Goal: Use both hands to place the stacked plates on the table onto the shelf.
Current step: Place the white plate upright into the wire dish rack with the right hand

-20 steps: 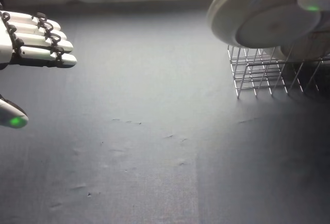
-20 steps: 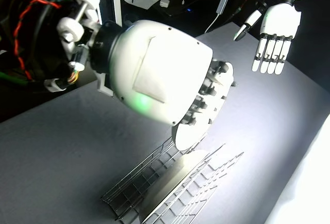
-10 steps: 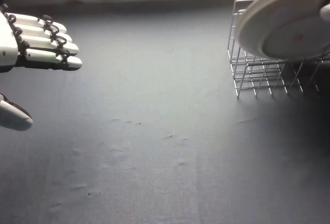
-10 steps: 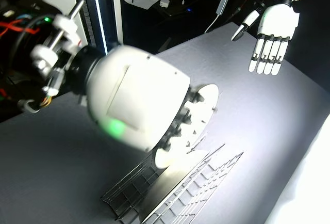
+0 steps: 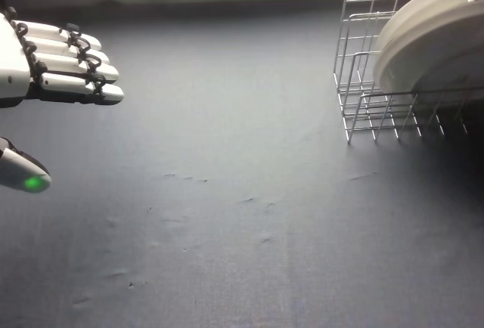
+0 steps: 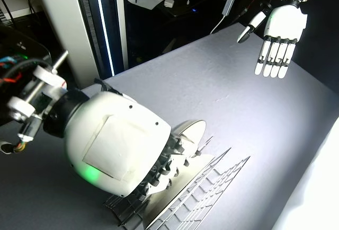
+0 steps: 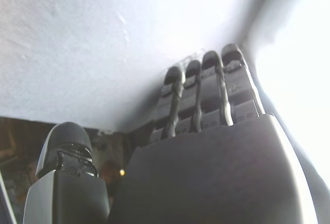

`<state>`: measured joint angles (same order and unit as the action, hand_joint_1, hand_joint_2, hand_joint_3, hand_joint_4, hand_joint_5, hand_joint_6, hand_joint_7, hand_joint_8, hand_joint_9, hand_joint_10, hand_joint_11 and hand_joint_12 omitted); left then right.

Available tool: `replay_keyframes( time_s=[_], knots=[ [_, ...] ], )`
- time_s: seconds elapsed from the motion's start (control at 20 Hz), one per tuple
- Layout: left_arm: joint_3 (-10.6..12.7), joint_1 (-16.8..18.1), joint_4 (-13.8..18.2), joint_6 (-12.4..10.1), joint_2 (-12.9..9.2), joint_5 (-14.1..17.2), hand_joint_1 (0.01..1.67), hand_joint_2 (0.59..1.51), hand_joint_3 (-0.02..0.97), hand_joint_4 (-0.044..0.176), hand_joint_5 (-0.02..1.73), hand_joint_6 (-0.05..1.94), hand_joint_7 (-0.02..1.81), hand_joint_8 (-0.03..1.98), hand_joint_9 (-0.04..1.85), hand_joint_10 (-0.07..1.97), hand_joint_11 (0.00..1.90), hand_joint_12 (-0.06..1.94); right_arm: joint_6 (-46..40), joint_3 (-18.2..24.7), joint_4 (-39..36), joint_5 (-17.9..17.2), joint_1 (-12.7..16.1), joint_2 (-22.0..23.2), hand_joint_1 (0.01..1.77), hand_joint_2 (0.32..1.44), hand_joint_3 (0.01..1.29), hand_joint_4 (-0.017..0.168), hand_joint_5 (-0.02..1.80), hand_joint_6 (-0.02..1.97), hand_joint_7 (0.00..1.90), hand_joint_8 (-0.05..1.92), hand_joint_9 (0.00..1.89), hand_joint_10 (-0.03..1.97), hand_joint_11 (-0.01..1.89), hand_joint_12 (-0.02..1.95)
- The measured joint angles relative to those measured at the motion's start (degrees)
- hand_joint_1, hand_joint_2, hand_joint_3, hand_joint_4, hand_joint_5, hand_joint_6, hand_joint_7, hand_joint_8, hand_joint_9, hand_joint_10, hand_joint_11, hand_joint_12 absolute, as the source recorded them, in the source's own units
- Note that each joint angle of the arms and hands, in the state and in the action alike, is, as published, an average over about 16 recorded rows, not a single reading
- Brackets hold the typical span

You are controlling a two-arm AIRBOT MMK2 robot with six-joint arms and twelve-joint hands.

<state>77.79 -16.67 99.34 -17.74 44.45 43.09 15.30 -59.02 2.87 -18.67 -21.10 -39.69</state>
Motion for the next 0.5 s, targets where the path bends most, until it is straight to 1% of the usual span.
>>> replay_keyframes(
  time_s=[0.1,0.25,0.35,0.5],
  knots=[
    [0.00,0.00,0.05,0.00,0.04,0.00,0.02,1.108,0.015,0.000,0.07,0.01,0.02,0.00,0.02,0.01,0.02,0.02,0.06,-0.32,-0.12,-1.06,-1.48,-0.25,1.36,1.07,0.01,-0.008,0.79,1.15,0.93,0.98,0.92,1.18,0.84,1.33],
    [-0.01,0.00,0.13,0.00,0.06,0.01,0.02,1.108,0.016,0.000,0.07,0.01,0.02,0.00,0.02,0.01,0.02,0.02,0.19,-0.50,-0.58,-2.45,-3.32,-0.52,1.33,1.09,0.01,-0.006,0.78,1.17,0.90,1.00,0.88,1.10,0.78,1.36],
    [-0.01,0.00,0.18,0.00,0.06,0.01,0.02,1.108,0.016,0.000,0.07,0.01,0.02,0.00,0.02,0.01,0.02,0.02,0.28,-0.52,-0.92,-3.25,-4.28,-0.63,1.31,1.11,0.01,-0.004,0.77,1.17,0.88,0.93,0.85,1.03,0.73,1.37],
    [-0.01,-0.04,0.24,0.00,0.06,0.01,0.02,1.108,0.016,0.000,0.07,0.01,0.02,0.00,0.02,0.01,0.02,0.02,0.41,-0.47,-1.47,-4.25,-4.96,-0.72,1.28,1.12,0.01,-0.003,0.75,1.02,0.86,0.77,0.81,0.90,0.64,1.38]
  ],
)
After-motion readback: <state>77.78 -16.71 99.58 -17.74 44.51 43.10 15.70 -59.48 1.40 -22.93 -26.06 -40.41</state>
